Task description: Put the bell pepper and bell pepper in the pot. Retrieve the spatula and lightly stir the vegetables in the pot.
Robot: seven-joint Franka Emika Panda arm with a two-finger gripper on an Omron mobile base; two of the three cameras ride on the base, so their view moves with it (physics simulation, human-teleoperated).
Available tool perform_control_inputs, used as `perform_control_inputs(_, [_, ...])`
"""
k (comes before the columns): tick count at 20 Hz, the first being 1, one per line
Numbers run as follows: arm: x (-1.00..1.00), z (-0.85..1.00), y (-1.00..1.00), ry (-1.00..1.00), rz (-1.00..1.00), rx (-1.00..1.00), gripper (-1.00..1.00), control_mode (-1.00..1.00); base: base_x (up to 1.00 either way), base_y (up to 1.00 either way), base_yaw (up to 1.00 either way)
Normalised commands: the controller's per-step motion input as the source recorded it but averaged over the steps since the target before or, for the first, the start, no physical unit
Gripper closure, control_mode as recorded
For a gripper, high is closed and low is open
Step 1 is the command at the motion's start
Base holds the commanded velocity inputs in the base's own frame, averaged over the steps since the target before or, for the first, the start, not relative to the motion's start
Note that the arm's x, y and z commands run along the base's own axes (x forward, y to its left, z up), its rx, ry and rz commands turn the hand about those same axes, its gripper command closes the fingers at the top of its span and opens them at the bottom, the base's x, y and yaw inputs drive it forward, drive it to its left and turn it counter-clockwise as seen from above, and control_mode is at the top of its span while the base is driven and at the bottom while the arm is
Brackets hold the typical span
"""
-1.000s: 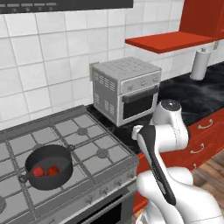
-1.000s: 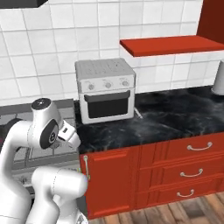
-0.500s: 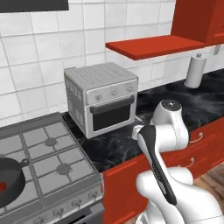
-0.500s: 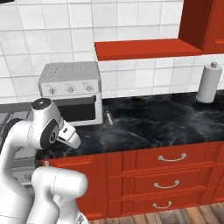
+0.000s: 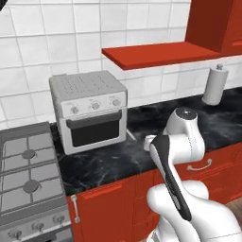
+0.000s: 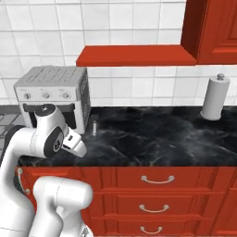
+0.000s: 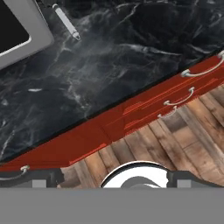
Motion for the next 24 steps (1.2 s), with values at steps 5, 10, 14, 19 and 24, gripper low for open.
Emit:
perform_control_inputs(5, [0.0, 0.0, 0.0, 0.0, 0.0, 0.0, -1.0, 1.0, 0.14, -0.68, 0.41])
perform_control_inputs(10, [0.0, 0.0, 0.0, 0.0, 0.0, 0.0, -1.0, 1.0, 0.28, -0.6, 0.43])
perform_control_inputs(14, [0.0, 0.0, 0.0, 0.0, 0.0, 0.0, -1.0, 1.0, 0.58, -0.42, 0.25])
perform_control_inputs(19, [0.0, 0.0, 0.0, 0.0, 0.0, 0.0, -1.0, 1.0, 0.5, -0.37, 0.19])
perform_control_inputs(24, [0.0, 0.0, 0.0, 0.0, 0.0, 0.0, -1.0, 1.0, 0.03, -0.07, 0.0])
